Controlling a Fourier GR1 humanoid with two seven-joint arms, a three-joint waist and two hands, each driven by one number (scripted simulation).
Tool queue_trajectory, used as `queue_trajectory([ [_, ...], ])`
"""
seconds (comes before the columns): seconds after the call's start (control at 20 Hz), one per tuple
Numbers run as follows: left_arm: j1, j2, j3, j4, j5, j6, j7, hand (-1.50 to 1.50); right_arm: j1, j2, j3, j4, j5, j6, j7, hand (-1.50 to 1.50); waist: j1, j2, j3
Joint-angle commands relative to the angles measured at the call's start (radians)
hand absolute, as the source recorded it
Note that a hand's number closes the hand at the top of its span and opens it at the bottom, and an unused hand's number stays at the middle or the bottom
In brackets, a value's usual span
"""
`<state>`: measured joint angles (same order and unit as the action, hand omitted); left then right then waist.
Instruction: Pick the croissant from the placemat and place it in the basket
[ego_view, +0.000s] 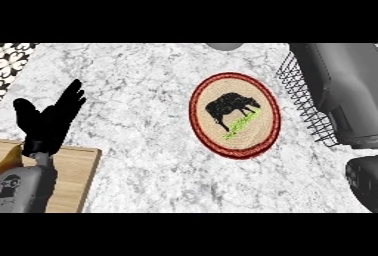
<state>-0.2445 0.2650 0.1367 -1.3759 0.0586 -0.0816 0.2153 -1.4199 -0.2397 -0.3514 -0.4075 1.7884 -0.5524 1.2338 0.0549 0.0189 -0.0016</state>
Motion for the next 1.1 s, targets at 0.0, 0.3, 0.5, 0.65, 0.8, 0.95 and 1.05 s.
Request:
queue_trajectory([
  [0.0, 0.003, 0.015, 0.018, 0.002, -0.005, 0.013, 0.013, 0.00, 0.053, -0.006, -0.037, -0.010, 0.003, -0.068, 0.169, 1.50, -0.021, -0.006, 0.001],
  [0.3, 0.006, -0.008, 0.017, 0.004, -0.003, 0.024, 0.005, 0.00, 0.158, 0.017, -0.087, -0.052, 0.007, -0.210, 0.123, 1.50, -0.024, -0.005, 0.002],
  [0.5, -0.007, 0.014, 0.026, 0.008, 0.004, 0.006, 0.010, 0.00, 0.214, -0.032, -0.111, -0.117, 0.099, -0.223, 0.230, -1.50, -0.036, -0.005, 0.000],
  [0.65, 0.007, -0.009, 0.010, -0.001, 0.000, 0.014, 0.015, 0.00, 0.250, -0.016, -0.172, -0.134, 0.064, -0.236, 0.178, -1.50, -0.034, -0.008, 0.002],
  [0.8, 0.017, 0.003, 0.012, -0.036, 0.005, 0.003, 0.026, 0.00, 0.256, -0.003, -0.178, -0.128, 0.100, -0.234, 0.160, -1.50, -0.025, -0.010, 0.002],
  [0.95, 0.054, 0.015, 0.032, -0.025, 0.024, -0.024, -0.003, 0.00, 0.246, -0.019, -0.212, -0.137, 0.042, -0.262, 0.047, -1.50, -0.029, -0.013, 0.002],
  [1.05, -0.012, 0.033, 0.037, 0.006, 0.007, -0.011, 0.013, 0.00, 0.229, -0.017, -0.217, -0.132, 0.080, -0.326, 0.068, -1.50, -0.021, -0.003, 0.002],
])
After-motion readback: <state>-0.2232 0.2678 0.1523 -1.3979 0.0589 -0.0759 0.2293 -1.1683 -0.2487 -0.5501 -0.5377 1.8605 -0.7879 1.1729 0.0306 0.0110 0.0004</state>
